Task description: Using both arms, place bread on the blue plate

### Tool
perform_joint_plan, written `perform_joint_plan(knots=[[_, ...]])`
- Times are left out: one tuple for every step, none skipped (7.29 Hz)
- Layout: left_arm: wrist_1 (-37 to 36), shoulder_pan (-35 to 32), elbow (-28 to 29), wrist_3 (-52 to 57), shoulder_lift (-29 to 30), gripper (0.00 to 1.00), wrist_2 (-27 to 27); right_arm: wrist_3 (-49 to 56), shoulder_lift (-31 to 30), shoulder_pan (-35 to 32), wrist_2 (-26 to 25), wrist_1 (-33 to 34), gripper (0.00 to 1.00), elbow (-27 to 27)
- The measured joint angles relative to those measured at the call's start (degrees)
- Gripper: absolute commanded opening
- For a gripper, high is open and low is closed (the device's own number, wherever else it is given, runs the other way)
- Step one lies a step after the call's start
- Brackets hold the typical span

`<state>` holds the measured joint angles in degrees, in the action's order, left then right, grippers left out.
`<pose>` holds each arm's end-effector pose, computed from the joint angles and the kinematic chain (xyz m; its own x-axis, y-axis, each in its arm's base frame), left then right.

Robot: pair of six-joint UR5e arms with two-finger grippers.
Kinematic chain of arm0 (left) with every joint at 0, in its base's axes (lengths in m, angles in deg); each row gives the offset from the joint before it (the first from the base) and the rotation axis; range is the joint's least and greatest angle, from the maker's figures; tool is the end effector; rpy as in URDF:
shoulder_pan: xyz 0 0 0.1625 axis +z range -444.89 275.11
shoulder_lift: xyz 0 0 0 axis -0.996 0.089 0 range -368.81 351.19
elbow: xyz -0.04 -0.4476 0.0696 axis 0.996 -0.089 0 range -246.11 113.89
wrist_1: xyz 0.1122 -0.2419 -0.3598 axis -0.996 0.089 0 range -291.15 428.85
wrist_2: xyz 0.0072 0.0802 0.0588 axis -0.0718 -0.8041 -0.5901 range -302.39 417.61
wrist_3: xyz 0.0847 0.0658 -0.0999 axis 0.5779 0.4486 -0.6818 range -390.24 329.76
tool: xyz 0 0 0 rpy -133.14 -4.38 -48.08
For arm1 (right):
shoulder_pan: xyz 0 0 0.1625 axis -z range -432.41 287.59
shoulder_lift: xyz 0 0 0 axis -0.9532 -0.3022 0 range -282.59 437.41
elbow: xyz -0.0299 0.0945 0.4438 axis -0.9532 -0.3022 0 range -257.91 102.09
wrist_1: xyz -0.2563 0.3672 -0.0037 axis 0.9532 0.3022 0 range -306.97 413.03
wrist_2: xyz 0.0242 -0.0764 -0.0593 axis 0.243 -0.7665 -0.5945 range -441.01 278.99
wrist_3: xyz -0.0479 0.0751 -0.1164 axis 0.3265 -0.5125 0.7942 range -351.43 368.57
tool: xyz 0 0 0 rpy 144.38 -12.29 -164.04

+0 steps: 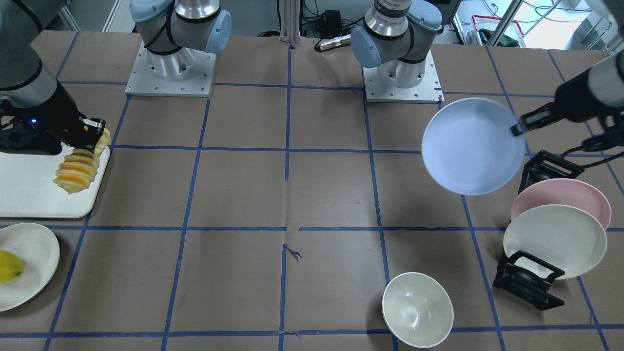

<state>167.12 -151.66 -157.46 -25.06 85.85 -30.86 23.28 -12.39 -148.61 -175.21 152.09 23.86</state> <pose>0.0801 -0.5344 0.4044 -0.9468 -0.3183 0.0479 -0.2980 0.9231 0.2432 -0.0031 -0.5264 0.3776 -0.9981 -0.0198 0.0580 -0.0159 0.9976 0.0675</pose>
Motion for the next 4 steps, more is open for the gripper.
perform_joint_plan(knots=[[-10.12,-7.67,-4.31,-4.21,0.96,0.00,2.86,-0.38,0.07,-1.21,0.98,0.02,0.00,-0.18],[-23.61,-14.31,-10.47,-10.50,2.68,0.00,6.55,-0.67,0.18,-2.16,1.62,0.01,0.00,-0.47],[-34.53,-19.69,-15.73,-16.38,4.77,0.00,10.30,-1.20,0.31,-3.16,2.32,0.01,0.00,-0.65],[-41.04,-24.29,-18.81,-21.12,6.83,0.00,13.27,-2.30,0.47,-4.41,3.15,0.15,0.00,-0.71]])
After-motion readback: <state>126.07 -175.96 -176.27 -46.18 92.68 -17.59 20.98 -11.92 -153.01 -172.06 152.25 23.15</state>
